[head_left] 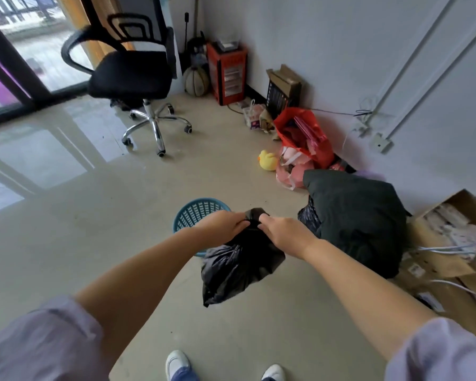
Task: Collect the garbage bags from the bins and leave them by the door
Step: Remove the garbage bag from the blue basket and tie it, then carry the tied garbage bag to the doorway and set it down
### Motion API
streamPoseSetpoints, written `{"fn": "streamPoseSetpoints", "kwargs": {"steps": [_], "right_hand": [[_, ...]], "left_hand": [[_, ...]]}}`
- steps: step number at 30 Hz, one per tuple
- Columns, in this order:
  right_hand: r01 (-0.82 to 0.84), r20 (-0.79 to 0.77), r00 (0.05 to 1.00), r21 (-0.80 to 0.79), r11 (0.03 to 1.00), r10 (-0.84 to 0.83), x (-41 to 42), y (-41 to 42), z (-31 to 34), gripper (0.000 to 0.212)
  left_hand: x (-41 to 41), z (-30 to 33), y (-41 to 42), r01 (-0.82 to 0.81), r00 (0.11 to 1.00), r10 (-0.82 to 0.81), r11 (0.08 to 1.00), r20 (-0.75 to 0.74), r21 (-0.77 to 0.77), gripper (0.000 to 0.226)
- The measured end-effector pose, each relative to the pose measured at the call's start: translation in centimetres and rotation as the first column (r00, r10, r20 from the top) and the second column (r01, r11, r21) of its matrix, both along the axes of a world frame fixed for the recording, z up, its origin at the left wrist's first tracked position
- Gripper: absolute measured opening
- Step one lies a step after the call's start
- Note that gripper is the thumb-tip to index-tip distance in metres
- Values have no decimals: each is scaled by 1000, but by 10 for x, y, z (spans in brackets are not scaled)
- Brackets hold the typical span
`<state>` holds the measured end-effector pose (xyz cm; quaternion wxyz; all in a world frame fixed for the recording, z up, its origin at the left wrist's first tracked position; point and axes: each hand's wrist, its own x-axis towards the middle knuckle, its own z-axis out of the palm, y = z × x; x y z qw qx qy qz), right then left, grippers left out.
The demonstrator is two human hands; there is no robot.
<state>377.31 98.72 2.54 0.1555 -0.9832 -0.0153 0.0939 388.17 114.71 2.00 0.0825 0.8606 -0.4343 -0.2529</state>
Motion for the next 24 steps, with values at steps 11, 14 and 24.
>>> {"fn": "streamPoseSetpoints", "kwargs": {"steps": [11,14,24], "right_hand": [[81,-3,997,-41,996,-81,-31,2,61,30],[91,0,996,-91,992,-92,-43,-5,73,32],[320,180,940,-176,931,-289,-98,-5,78,25]], "left_hand": [[-20,80,-7,228,931,-242,970,274,82,31],[-28,92,-17,268,910,-289,957,297,109,34],[-43,101,-50,559,784,-560,824,266,88,32]]}}
